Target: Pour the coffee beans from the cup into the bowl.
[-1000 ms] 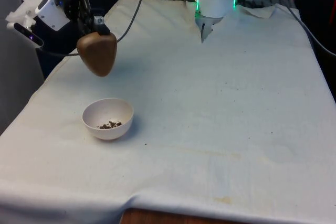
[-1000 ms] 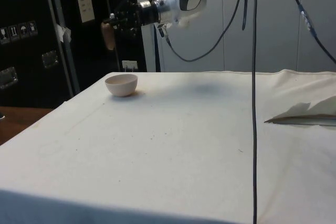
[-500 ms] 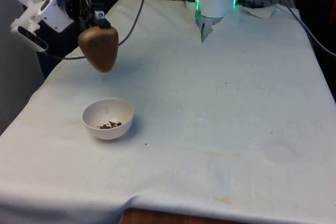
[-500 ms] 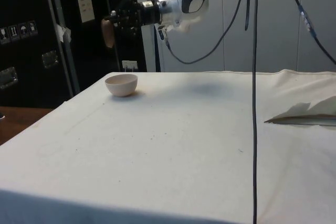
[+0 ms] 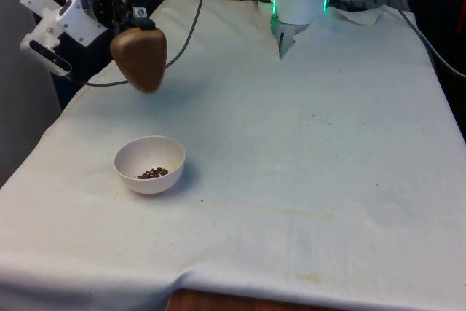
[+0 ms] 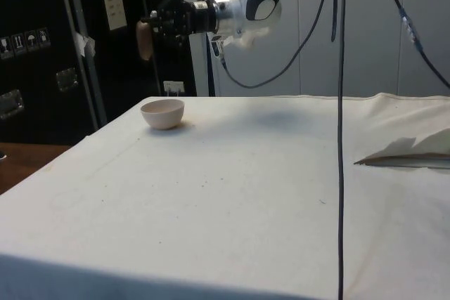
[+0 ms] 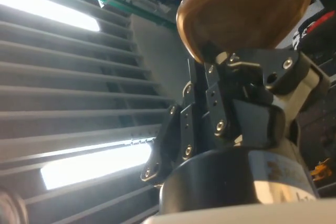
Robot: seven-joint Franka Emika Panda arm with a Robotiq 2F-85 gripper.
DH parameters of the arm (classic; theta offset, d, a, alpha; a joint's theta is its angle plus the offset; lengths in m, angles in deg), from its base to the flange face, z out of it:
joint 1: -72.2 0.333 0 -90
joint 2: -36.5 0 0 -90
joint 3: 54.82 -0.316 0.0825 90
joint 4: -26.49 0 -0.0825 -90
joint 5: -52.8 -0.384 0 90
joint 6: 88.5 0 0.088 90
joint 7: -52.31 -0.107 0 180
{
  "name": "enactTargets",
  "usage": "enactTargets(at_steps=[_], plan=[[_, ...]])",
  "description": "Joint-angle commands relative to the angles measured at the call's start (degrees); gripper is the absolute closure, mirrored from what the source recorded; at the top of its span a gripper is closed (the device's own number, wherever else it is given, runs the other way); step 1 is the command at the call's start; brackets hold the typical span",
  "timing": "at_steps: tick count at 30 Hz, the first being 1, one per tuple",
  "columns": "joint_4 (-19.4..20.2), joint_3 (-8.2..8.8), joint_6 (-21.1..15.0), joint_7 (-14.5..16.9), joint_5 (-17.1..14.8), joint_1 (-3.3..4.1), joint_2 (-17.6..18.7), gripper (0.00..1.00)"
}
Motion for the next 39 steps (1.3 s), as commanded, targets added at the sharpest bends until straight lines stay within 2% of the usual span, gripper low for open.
enactTargets(at_steps=[1, 2, 8, 9, 10, 17, 18, 19, 26, 27, 28, 29, 39], plan=[[0.06, 0.06, 0.29, 0.11, -0.17, 0.00, 0.06, 1.00], [0.00, -0.29, 0.80, 0.23, -0.92, -0.34, 0.29, 1.00], [-0.17, -0.23, 1.83, 0.97, -2.18, -0.29, 1.03, 1.00], [0.11, 0.06, 1.72, 1.09, -1.66, -0.06, 0.80, 1.00], [-0.11, -0.23, 2.12, 1.20, -2.58, -0.29, 1.15, 1.00], [0.06, -0.23, 3.21, 1.89, -3.50, -0.29, 1.49, 1.00], [0.11, 0.06, 2.98, 1.95, -3.04, -0.06, 1.38, 1.00], [0.11, -0.29, 3.38, 2.01, -3.61, -0.34, 1.55, 1.00], [0.40, -0.29, 4.93, 2.64, -4.93, -0.40, 2.06, 1.00], [0.46, -0.23, 5.10, 2.69, -5.10, -0.40, 2.06, 1.00], [0.69, 0.06, 4.98, 2.86, -4.64, -0.06, 1.95, 1.00], [0.52, -0.23, 5.27, 2.75, -5.21, -0.40, 2.12, 1.00], [1.26, 0.52, 7.51, 3.21, -5.84, -0.17, 1.83, 1.00]])
